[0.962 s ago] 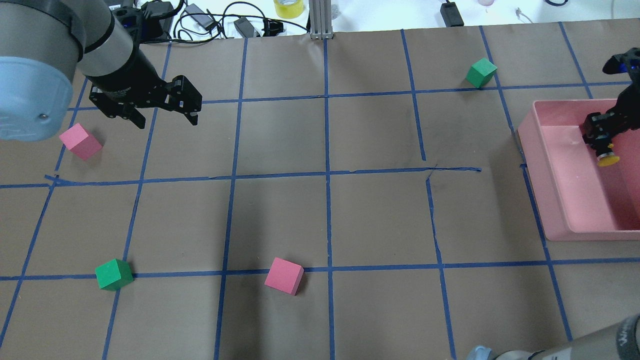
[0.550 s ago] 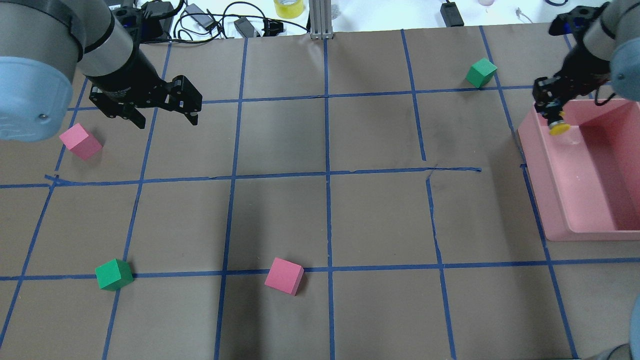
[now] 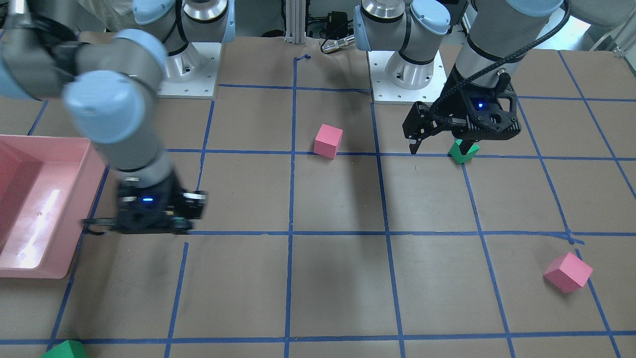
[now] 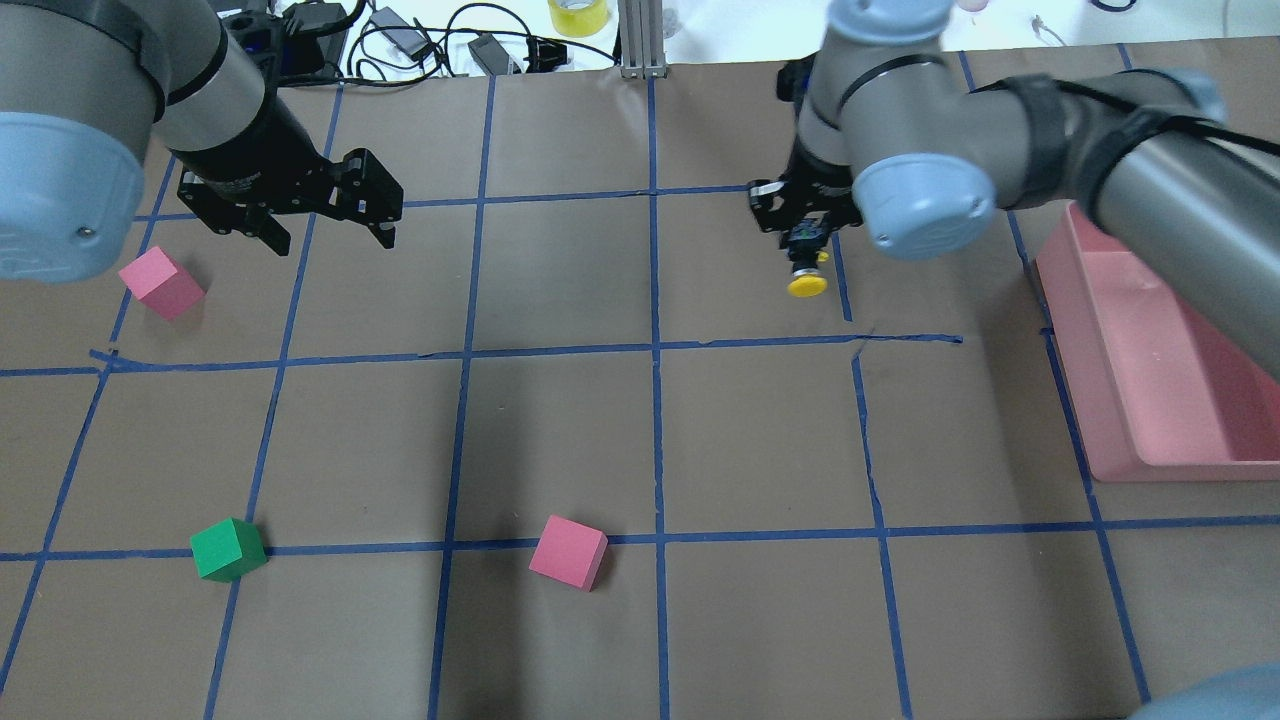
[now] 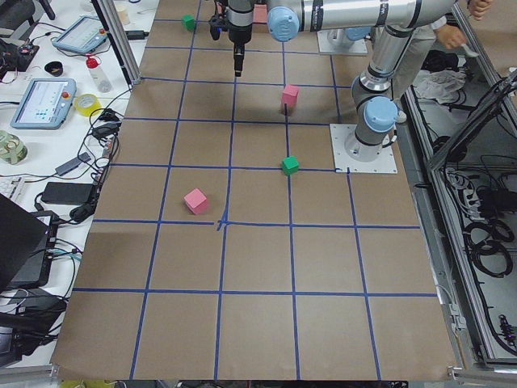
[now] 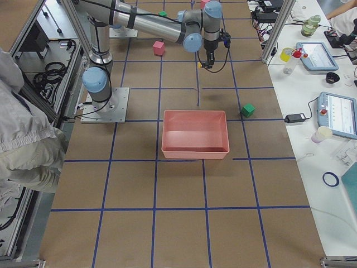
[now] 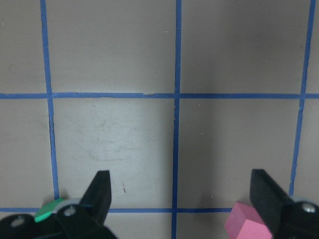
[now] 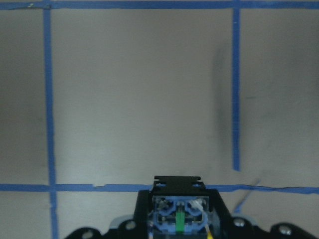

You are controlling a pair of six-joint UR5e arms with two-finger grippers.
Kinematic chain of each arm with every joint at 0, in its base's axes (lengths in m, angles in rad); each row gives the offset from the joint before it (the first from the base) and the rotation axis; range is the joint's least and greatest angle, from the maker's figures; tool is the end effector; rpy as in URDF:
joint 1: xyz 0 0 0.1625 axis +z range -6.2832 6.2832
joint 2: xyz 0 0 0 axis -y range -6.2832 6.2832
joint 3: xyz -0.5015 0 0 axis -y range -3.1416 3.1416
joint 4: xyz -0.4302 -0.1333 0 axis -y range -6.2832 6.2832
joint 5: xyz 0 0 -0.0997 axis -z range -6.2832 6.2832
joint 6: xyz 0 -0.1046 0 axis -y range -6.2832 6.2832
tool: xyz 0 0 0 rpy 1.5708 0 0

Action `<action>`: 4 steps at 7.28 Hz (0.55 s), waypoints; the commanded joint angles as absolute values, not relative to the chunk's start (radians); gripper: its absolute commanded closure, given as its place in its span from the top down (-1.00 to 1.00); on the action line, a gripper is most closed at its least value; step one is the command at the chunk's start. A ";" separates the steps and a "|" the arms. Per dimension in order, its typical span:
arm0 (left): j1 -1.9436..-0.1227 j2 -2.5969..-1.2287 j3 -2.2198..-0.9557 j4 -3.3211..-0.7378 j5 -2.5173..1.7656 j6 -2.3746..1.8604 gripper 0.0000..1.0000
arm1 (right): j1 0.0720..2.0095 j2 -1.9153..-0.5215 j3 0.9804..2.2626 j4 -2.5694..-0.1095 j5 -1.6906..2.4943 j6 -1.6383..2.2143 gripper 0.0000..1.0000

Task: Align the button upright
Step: 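Lift the switch out of the bin and carry it to the table center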

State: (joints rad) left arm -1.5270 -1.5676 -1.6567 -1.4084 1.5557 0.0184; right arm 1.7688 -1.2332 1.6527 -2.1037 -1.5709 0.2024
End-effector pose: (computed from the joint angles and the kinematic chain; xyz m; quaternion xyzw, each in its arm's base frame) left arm -0.1113 -0.5402 0.5321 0.0124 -0.9991 0.0400 0.0063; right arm 0.2625 -0.6306 0.3678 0.0022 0.9984 -0.0556 0.0112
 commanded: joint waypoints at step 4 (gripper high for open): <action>-1.526 -1.568 -1.657 -1.408 1.557 0.018 1.00 | 1.945 -1.042 1.661 -2.302 -1.506 0.399 -1.00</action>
